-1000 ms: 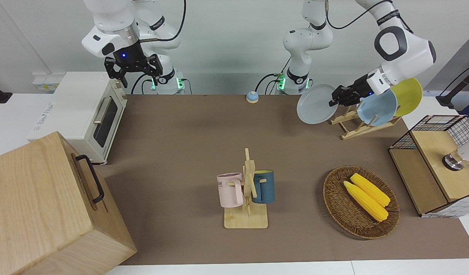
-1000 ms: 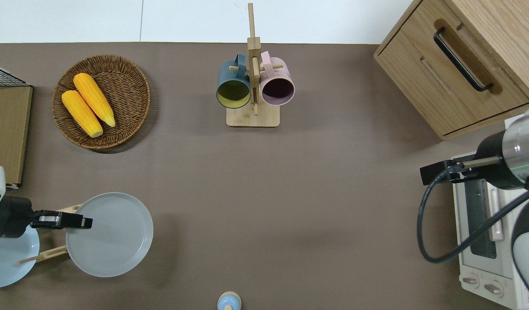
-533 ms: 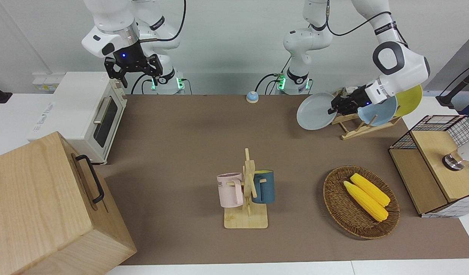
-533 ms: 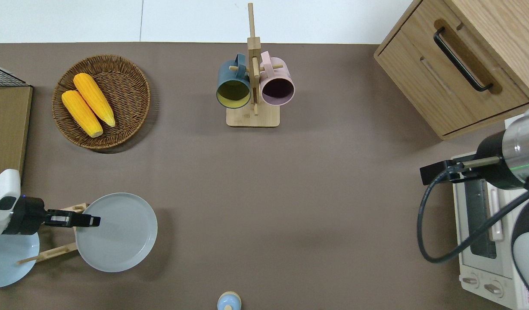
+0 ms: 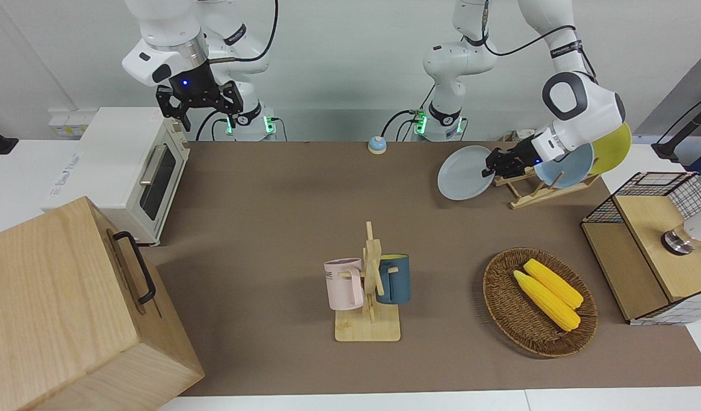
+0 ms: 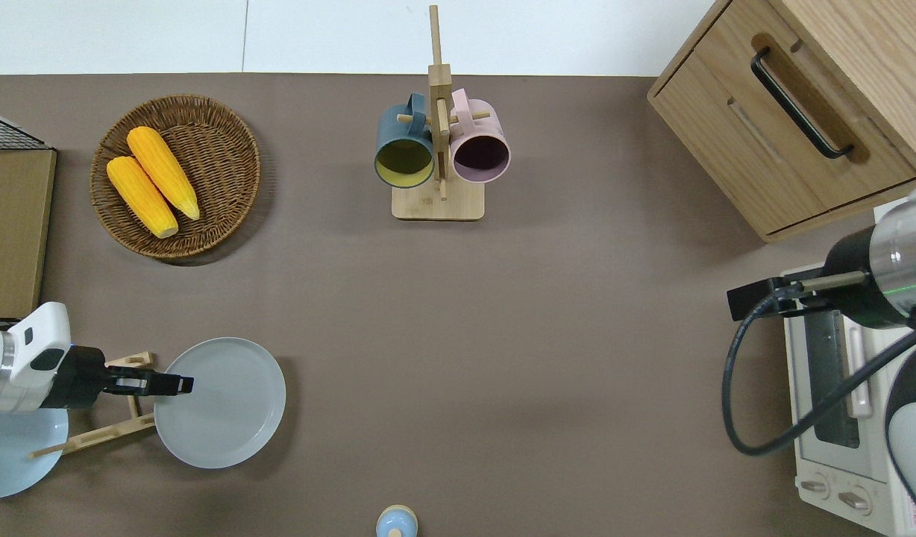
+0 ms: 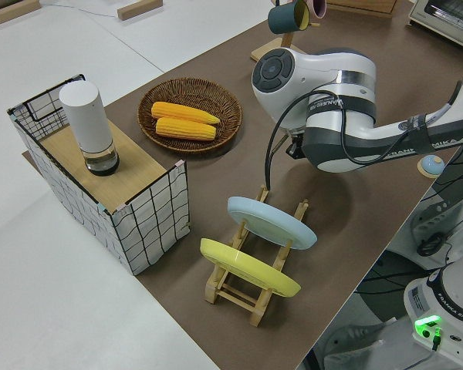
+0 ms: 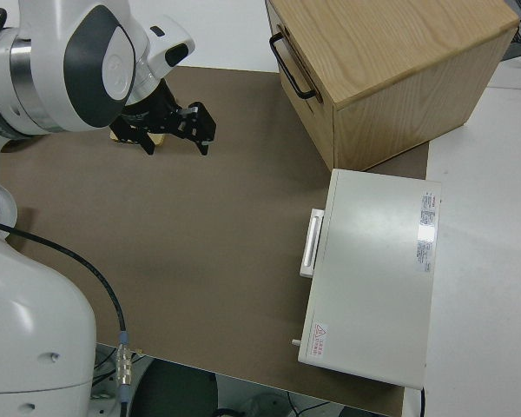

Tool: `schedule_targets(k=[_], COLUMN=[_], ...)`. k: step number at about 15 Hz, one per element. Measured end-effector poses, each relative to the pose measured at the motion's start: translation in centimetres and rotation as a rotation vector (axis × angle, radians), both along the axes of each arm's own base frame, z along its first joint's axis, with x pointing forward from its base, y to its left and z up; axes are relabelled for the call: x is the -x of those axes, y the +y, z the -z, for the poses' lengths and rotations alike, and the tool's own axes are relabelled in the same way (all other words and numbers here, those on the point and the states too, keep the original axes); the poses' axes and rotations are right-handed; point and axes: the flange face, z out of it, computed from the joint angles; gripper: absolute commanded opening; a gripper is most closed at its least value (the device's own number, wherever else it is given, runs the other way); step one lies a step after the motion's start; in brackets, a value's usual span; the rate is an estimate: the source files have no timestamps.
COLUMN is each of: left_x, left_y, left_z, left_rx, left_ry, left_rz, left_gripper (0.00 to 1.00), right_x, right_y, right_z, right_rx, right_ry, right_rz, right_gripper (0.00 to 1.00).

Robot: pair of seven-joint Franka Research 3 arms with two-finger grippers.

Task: Pick gray plate from low plate rack and place it on table with left arm
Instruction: 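Carry the gray plate away from the rack and lower it onto the table, then open the left gripper and release the gray plate on the table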

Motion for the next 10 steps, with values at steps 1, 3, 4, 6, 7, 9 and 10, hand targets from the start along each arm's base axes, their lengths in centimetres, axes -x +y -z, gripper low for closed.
schedule_targets(k=[1,3,4,6,7,9,10], left_x=[0.1,0.2,0.3,0.4,0.3,0.3,0.2], left_y=[-0.3,-1.2,-1.6,-2.4,-2.6,-2.9,-2.9], left_z=[0.5,1.4,1.8,2.4,2.5,2.8,2.8], left_rx=[0.001,-0.004,-0.009,-0.015,-0.018,-0.023,-0.023], left_ry=[-0.009,-0.016,-0.017,-0.021,-0.024,-0.028,-0.032], left_rz=[0.000,0.000,0.002,0.008,0.010,0.014,0.018], left_gripper=[0.00,0.00,0.00,0.00,0.00,0.00,0.00], right_x=[0.0,0.0,0.0,0.0,0.0,0.0,0.0], right_y=[0.0,0.0,0.0,0.0,0.0,0.0,0.0], right_z=[0.0,0.0,0.0,0.0,0.0,0.0,0.0], right_rx=[0.000,0.000,0.000,0.000,0.000,0.000,0.000], right_ry=[0.000,0.000,0.000,0.000,0.000,0.000,0.000], right_rz=[0.000,0.000,0.000,0.000,0.000,0.000,0.000], right_gripper=[0.987,0.987,0.990,0.990,0.987,0.987,0.987])
